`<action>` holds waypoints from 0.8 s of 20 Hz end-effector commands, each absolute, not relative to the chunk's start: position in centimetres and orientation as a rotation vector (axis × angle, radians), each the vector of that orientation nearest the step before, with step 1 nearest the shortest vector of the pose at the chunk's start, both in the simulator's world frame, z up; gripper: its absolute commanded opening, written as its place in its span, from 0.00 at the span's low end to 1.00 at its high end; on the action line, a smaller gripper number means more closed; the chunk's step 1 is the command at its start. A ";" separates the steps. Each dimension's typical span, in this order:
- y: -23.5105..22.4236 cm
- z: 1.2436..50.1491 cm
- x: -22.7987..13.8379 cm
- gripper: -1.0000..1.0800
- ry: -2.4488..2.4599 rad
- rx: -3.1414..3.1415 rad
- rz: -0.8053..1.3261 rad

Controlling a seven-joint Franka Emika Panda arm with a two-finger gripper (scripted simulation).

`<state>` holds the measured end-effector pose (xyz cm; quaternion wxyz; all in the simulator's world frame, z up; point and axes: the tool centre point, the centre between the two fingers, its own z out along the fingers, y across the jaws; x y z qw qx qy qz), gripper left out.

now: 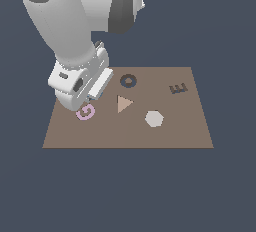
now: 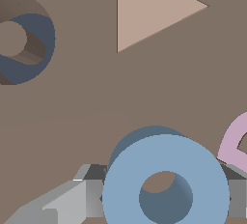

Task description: Insert a designated object into the corresponding slot on a board.

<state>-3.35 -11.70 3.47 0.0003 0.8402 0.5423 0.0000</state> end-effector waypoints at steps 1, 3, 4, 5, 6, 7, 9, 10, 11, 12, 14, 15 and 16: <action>-11.1 3.5 -2.8 0.00 1.837 2.547 0.001; -10.6 3.6 -2.5 0.00 1.951 2.461 0.001; -10.3 3.6 -2.3 0.00 2.010 2.413 0.001; -10.0 3.6 -2.1 0.00 2.068 2.363 0.001; -9.6 3.6 -2.0 0.00 2.124 2.312 0.001; -9.3 3.6 -1.9 0.00 2.180 2.260 0.001; -8.6 3.7 -1.6 0.00 2.287 2.151 0.002; -8.3 3.7 -1.6 0.00 2.339 2.094 0.002; -7.9 3.7 -1.5 0.00 2.390 2.036 0.002; -7.6 3.7 -1.4 0.00 2.439 1.977 0.002; -6.9 3.7 -1.4 0.00 2.532 1.855 0.002; -6.5 3.7 -1.4 0.00 2.577 1.793 0.002; -6.1 3.8 -1.4 0.00 2.620 1.729 0.002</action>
